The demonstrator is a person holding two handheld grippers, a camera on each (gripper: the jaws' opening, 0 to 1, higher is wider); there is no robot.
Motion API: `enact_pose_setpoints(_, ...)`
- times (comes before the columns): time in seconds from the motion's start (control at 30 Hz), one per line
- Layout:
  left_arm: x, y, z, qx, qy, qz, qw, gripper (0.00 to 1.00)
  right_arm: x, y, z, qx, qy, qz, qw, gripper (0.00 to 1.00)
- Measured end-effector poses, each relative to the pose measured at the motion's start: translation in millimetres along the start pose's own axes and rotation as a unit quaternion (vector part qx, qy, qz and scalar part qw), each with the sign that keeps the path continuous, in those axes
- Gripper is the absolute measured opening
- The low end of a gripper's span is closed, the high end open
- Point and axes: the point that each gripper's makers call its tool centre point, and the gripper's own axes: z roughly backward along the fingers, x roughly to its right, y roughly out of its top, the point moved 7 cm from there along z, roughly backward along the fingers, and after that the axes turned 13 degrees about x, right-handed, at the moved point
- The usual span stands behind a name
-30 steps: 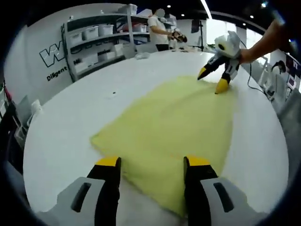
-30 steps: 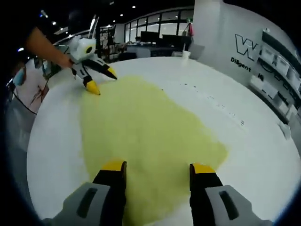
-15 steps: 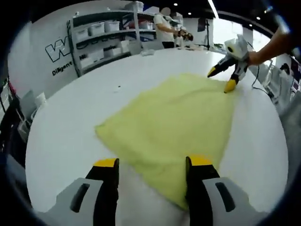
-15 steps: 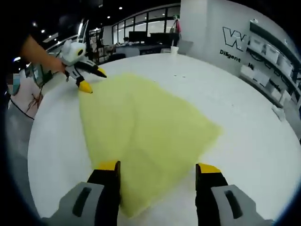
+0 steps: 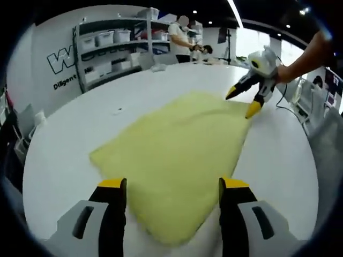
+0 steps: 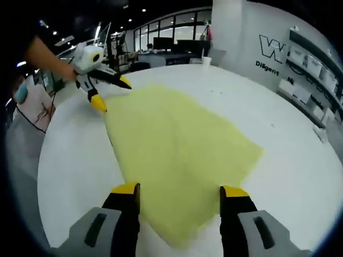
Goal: Fold the garment on the visible template until the final outline fits inside the template.
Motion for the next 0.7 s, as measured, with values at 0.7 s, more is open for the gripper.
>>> enact_pose_setpoints(0.7, 28.9, -7.1, 9.1, -0.004, -0.050, 0.013, 0.9987, 0.73, -96.9, 20.5, -38.7, 0.031, 0.140, 0.019, 0.9895, 0.54)
